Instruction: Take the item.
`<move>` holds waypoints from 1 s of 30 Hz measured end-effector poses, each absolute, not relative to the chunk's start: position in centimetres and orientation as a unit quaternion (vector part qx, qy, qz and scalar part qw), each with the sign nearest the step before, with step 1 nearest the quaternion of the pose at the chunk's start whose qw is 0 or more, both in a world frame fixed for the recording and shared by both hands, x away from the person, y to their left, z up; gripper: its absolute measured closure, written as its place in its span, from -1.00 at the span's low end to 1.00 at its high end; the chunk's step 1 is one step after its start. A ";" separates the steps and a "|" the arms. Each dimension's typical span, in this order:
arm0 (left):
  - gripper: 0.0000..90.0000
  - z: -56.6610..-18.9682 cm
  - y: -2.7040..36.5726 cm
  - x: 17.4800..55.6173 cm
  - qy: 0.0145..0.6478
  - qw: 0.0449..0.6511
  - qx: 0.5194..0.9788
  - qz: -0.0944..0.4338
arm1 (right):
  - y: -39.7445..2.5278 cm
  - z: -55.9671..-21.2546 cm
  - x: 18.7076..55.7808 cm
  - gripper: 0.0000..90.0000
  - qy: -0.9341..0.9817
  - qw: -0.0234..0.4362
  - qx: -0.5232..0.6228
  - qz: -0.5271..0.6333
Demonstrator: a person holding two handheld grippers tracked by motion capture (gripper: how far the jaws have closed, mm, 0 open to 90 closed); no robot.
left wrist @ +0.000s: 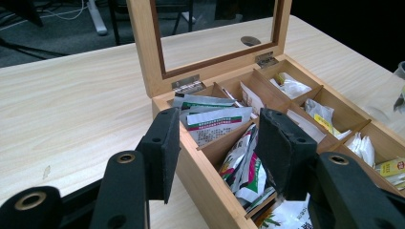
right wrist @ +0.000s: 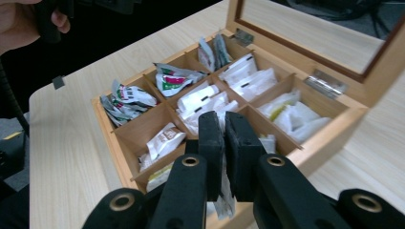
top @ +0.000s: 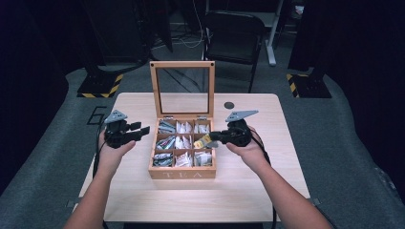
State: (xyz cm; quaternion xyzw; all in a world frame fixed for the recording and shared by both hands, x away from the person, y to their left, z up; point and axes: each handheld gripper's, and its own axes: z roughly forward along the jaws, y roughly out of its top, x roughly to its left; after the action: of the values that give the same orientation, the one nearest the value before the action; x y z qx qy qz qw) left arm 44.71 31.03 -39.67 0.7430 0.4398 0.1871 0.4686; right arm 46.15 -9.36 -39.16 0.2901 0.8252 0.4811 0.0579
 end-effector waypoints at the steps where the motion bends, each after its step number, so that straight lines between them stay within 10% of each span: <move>1: 0.11 -39.6 31.0 44.7 0.440 0.469 0.743 0.188 | -9.7 -39.1 46.1 0.90 0.824 0.062 0.292 0.482; 30: 0.11 -39.4 31.3 44.8 0.444 0.468 0.740 0.191 | -19.7 -39.0 45.1 0.90 0.788 0.139 0.377 0.466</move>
State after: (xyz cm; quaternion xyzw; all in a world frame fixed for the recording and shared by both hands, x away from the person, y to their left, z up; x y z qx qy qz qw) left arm 44.79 31.25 -39.41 0.7397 0.4442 0.1908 0.4682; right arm 45.11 -19.74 -39.01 0.3766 0.7884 0.4660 0.1393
